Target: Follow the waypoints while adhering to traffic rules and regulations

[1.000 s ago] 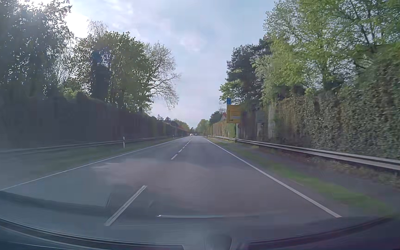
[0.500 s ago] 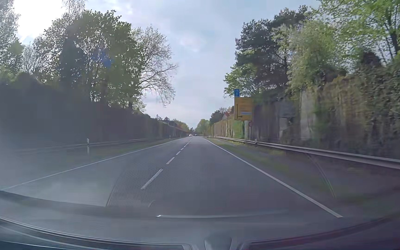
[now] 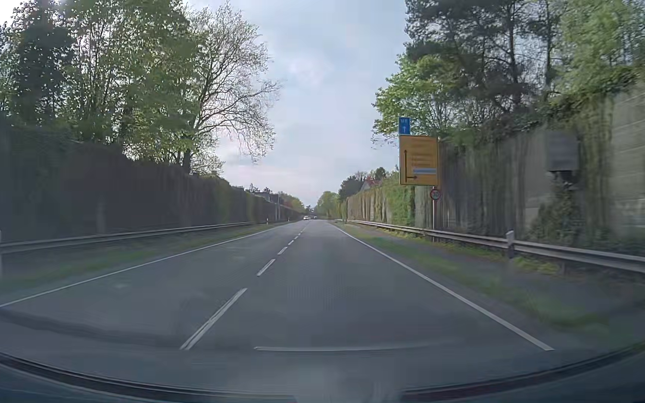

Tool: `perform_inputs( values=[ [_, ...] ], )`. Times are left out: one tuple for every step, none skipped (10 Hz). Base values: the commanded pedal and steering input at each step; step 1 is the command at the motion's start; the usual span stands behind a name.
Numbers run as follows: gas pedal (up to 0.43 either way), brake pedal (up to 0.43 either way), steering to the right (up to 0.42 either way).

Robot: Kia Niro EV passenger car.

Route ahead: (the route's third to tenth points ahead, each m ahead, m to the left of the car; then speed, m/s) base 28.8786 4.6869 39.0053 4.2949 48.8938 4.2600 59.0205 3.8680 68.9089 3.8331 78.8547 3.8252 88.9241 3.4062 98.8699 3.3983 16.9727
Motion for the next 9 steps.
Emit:
perform_inputs(
  values=[
    [0.087,0.000,-0.003],
    [0.087,0.000,-0.003],
    [0.087,0.000,-0.003],
    [0.087,0.000,-0.003],
    [0.087,0.000,-0.003],
    [0.087,0.000,-0.003],
    [0.087,0.000,-0.003],
    [0.087,0.000,-0.003],
    [0.087,0.000,-0.003]
  ],
)
